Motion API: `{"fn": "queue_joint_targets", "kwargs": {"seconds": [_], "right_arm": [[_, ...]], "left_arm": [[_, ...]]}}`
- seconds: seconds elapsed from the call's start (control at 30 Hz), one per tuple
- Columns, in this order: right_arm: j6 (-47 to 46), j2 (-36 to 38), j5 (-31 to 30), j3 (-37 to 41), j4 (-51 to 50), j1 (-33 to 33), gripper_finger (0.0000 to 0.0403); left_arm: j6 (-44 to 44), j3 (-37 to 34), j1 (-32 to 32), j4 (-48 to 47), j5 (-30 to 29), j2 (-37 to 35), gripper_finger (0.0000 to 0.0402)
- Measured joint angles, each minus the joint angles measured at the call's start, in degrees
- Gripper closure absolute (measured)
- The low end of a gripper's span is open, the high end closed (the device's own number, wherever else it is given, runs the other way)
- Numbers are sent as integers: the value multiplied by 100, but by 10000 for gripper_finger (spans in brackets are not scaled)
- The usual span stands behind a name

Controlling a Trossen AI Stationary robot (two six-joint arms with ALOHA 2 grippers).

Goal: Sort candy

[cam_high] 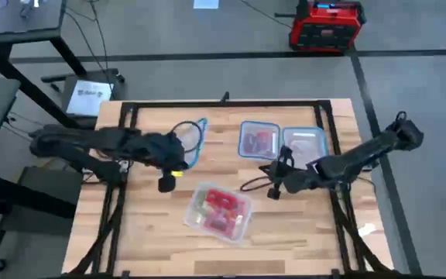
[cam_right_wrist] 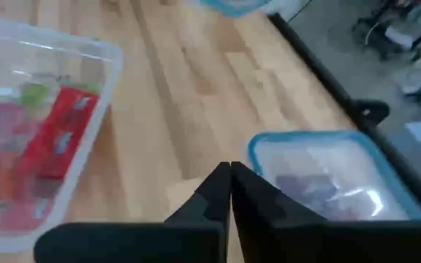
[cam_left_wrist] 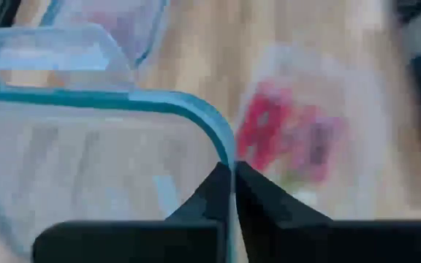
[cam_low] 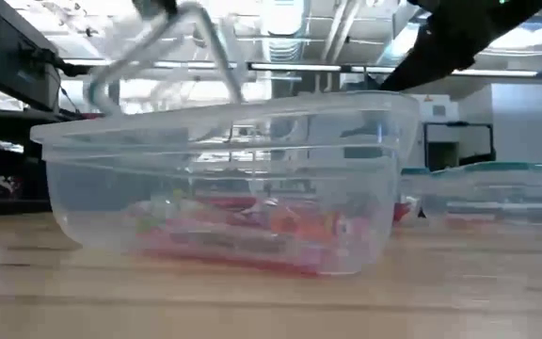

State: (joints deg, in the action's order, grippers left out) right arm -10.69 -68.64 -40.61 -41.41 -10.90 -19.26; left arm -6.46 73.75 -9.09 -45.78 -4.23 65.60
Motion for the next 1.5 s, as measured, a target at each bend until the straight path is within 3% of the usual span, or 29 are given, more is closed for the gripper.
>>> {"fn": "queue_joint_targets", "kwargs": {"seconds": [0.1, 0.23, 0.47, 0.67, 0.83, 1.0, 1.2, 1.5], "right_arm": [[7, 0, 52, 0, 428, 177, 391], [43, 0, 437, 0, 1075, 420, 341], [724, -2, 1983, 262, 2766, 1042, 235], [1120, -7, 2196, 507, 3335, 1451, 185], [1145, -342, 3463, 709, 4658, 1768, 175], [1557, -1030, 3644, 686, 5975, 1818, 174], [1105, -1512, 4950, 444, 6603, 1805, 174], [1222, -1280, 5127, 321, 6625, 1736, 174]], "left_arm": [[-2, 267, -232, -2, 233, 12, 401], [3, 460, -556, 152, 258, 5, 401], [228, 725, -1013, 743, 403, 9, 401], [306, 869, -1325, 1206, 412, 7, 401], [374, 910, -1517, 1762, 585, 5, 401], [412, 910, -1639, 2157, 707, 32, 401], [418, 910, -1667, 2209, 741, 42, 401], [393, 908, -1661, 2049, 666, 79, 401]]}}
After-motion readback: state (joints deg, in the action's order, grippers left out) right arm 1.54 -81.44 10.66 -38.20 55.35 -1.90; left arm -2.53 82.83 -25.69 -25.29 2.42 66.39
